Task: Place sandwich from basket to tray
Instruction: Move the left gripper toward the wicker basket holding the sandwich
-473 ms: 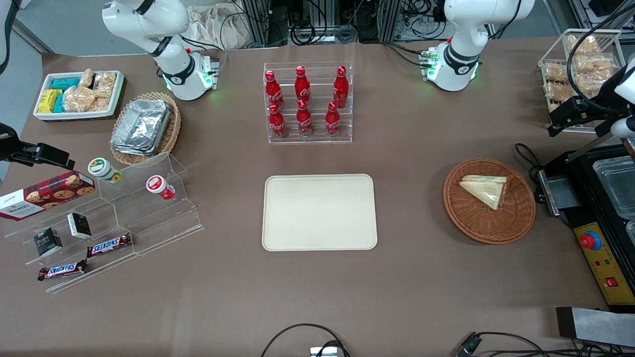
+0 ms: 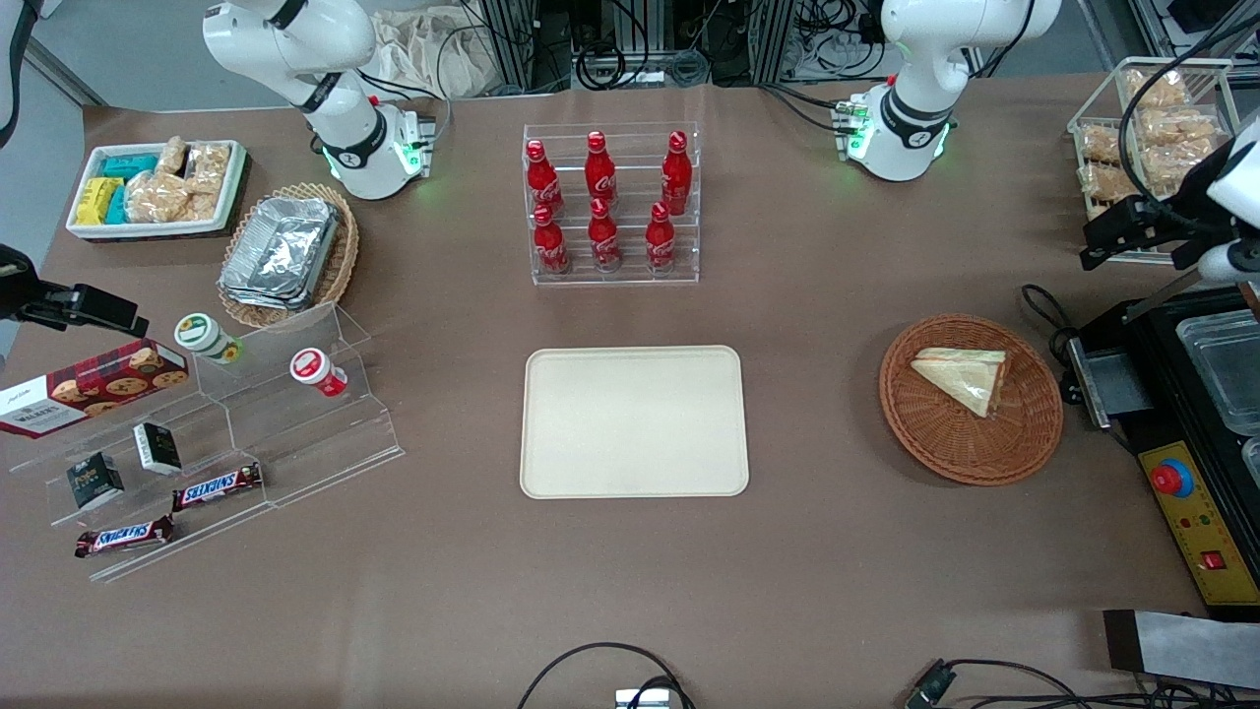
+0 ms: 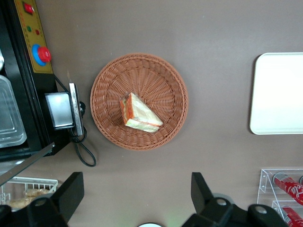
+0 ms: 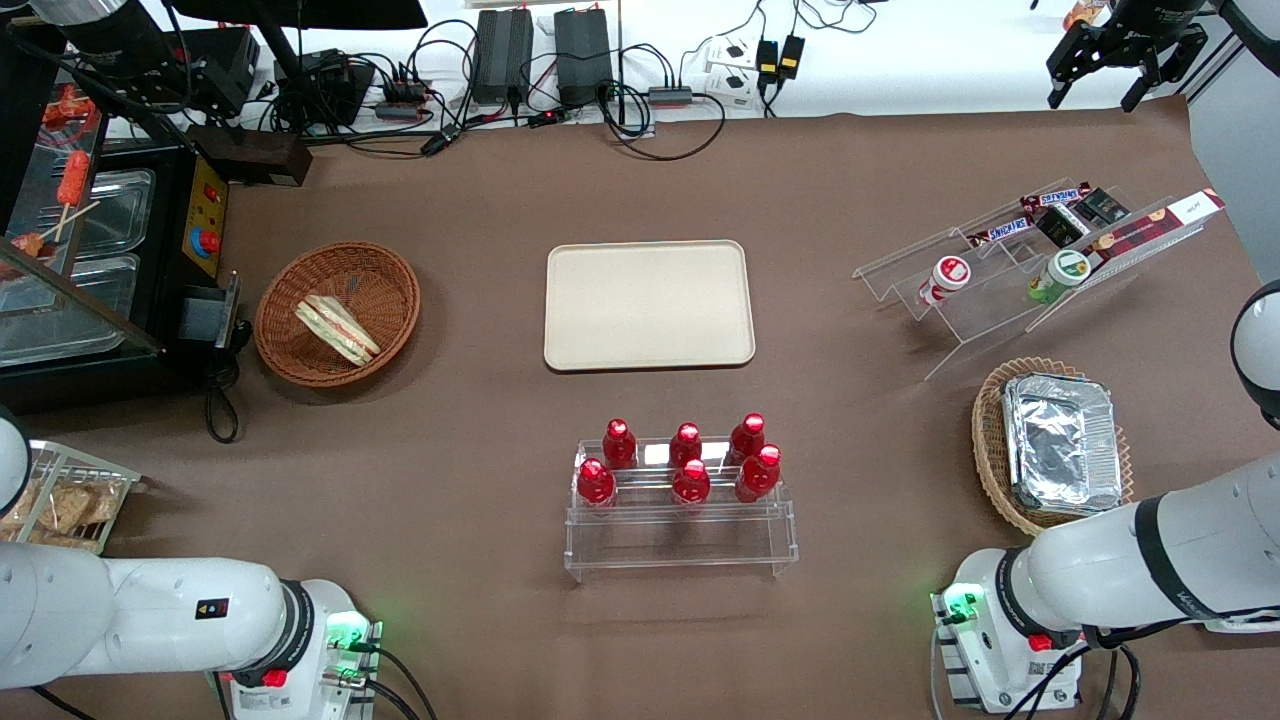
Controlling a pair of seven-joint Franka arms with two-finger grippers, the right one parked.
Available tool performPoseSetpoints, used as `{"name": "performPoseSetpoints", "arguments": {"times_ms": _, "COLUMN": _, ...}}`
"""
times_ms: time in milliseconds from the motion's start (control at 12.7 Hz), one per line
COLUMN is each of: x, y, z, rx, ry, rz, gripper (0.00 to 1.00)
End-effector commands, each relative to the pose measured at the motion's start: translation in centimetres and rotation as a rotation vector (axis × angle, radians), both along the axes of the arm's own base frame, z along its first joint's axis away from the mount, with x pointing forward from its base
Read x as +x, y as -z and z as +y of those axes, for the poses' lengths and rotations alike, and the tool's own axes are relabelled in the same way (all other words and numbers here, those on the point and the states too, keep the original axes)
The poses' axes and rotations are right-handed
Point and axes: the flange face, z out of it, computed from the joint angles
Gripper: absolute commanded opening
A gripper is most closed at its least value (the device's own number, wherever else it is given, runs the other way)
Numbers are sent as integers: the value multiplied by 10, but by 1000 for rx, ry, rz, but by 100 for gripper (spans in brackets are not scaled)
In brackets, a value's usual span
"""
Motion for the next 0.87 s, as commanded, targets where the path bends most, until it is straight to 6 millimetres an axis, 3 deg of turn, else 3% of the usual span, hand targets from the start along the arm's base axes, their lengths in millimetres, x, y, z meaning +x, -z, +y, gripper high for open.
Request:
{"name": "performPoseSetpoints", "arguments": {"times_ms": 0, "x": 28, "y": 47, "z": 9, "rx": 14, "ry": -82, "rz": 86, "gripper": 100}}
{"name": "performPoseSetpoints", "arguments": {"times_ms": 394, "x": 62, "y": 135, "z": 13, "rx": 49, "ry": -370, "rz": 84, "gripper": 100}}
{"name": "performPoseSetpoints", "arguments": {"times_ms": 788, "x": 61, "y": 219, "z": 13, "rx": 56, "ry": -639, "rz": 19, "gripper": 100}}
